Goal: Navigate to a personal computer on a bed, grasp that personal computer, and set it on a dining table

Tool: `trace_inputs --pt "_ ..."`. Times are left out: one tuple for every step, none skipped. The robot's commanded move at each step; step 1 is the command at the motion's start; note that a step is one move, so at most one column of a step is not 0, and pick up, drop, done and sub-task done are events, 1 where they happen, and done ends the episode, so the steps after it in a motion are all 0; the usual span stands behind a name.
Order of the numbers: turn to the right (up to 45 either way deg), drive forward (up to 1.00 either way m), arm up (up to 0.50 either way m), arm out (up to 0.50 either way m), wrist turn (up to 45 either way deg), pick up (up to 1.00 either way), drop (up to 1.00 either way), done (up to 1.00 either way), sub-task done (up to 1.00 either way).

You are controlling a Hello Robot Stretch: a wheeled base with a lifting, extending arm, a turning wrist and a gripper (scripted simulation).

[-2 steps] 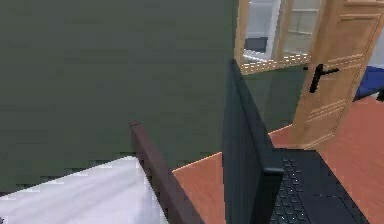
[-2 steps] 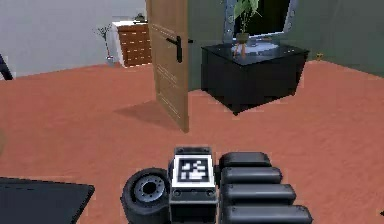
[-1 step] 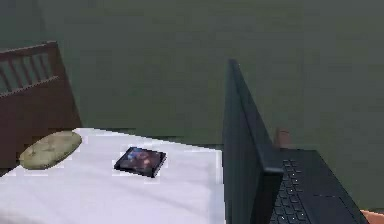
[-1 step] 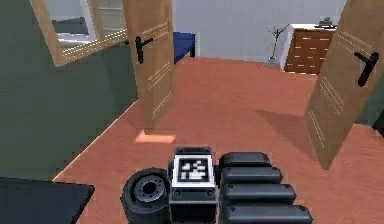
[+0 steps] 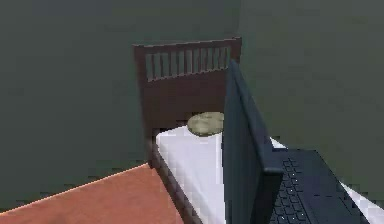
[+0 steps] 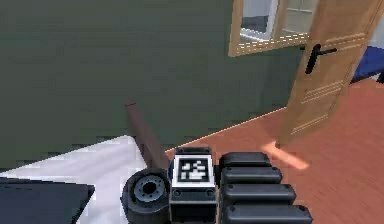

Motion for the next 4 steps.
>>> trace_inputs --pt "-42.0 0.0 0.0 0.0 0.0 0.0 0.0 0.0 0.0" --pt "0.0 1.0 0.0 0.0 0.0 0.0 0.0 0.0 0.0" --pt "-3.0 0.0 0.0 0.0 0.0 0.0 0.0 0.0 0.0" --pt "0.0 0.3 0.0 0.0 0.0 0.0 0.0 0.0 0.0"
